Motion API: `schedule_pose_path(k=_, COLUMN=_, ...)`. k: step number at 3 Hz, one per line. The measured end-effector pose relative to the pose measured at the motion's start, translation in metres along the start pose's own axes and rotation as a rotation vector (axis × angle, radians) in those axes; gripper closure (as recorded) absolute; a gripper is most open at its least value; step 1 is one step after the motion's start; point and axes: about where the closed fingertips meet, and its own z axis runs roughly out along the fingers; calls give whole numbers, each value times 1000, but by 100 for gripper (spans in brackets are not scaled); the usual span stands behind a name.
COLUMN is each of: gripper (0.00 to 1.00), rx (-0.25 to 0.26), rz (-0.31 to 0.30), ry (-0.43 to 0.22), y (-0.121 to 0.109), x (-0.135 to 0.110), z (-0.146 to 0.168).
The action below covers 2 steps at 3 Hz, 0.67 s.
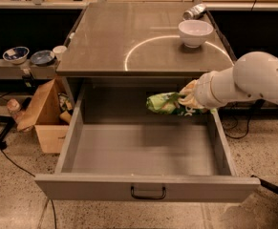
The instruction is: Place green rice chip bag into top drawer
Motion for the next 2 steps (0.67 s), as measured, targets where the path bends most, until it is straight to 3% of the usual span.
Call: schedule_pose_path(k=2, gripper=100, rx=-58, rz=64, ry=0, y=28, x=11, z=21)
